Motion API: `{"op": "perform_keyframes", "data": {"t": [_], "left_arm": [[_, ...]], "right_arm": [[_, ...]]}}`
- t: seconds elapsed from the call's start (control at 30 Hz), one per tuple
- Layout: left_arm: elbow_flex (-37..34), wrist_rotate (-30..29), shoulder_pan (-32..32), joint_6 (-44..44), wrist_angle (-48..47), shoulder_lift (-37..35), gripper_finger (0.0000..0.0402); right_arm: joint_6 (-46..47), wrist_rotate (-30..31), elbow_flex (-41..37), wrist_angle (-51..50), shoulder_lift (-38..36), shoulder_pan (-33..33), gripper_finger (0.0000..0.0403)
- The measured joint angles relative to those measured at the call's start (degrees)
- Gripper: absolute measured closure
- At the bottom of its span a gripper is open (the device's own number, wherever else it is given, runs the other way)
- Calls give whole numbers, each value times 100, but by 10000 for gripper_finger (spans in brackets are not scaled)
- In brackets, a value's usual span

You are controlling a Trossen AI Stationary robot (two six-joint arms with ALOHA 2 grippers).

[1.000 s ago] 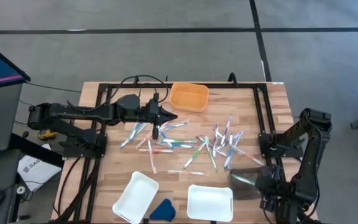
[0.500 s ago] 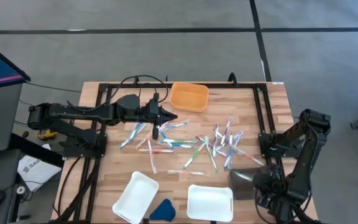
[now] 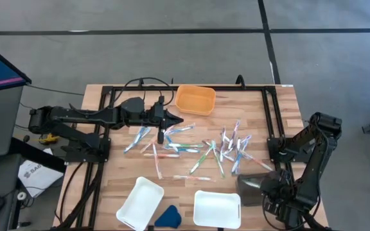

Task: Pick & Place Toothbrushes
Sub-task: Put the green toothbrush into the black bin, then put the purple toothbrush into the yellow bin

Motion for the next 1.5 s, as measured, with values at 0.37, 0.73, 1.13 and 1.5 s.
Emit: {"op": "perform_keyframes", "data": {"t": [0.37, 0.73, 1.13, 1.5], "left_arm": [[-2, 1, 2, 1, 0, 0, 399], [-2, 0, 0, 1, -2, 0, 399], [-4, 0, 1, 1, -2, 0, 399], [-4, 0, 2, 2, -4, 0, 399]], "right_arm": [[607, 7, 0, -605, 0, 0, 335], [317, 11, 0, -836, 0, -59, 327], [-806, 324, 2, -865, 0, -667, 327], [-1843, 1303, 4, -865, 0, -1164, 327]]}}
